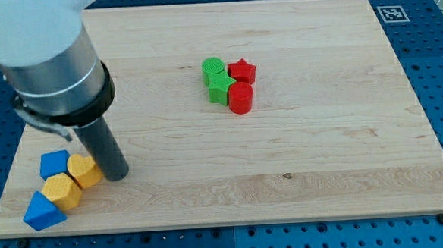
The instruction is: Move the green circle to the top right
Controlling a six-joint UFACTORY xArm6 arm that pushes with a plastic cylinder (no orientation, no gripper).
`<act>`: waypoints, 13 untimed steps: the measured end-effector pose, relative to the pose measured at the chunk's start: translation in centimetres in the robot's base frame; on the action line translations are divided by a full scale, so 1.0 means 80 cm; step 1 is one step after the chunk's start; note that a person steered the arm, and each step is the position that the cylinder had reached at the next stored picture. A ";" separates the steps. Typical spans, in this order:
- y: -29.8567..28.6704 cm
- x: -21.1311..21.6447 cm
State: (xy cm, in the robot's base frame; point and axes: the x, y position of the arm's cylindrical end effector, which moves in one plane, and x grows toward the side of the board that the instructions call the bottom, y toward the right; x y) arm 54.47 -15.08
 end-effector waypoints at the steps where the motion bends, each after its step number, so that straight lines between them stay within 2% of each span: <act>1: 0.009 -0.061; 2: 0.037 -0.100; 6: 0.078 -0.139; 8: 0.092 -0.205; 10: 0.131 -0.195; 11: 0.148 -0.171; 12: 0.176 -0.177; 13: 0.186 -0.211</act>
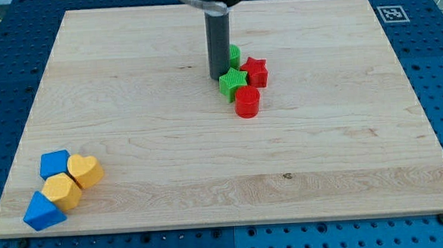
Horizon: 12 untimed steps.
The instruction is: Move the green circle to the top right
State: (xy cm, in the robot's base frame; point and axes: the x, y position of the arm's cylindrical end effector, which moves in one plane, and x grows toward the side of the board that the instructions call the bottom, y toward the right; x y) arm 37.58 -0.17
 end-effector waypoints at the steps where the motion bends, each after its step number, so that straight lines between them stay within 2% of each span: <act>1: 0.006 -0.019; 3: 0.020 -0.084; 8: 0.202 -0.088; 12: 0.242 -0.134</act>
State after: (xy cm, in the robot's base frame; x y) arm 26.87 19.21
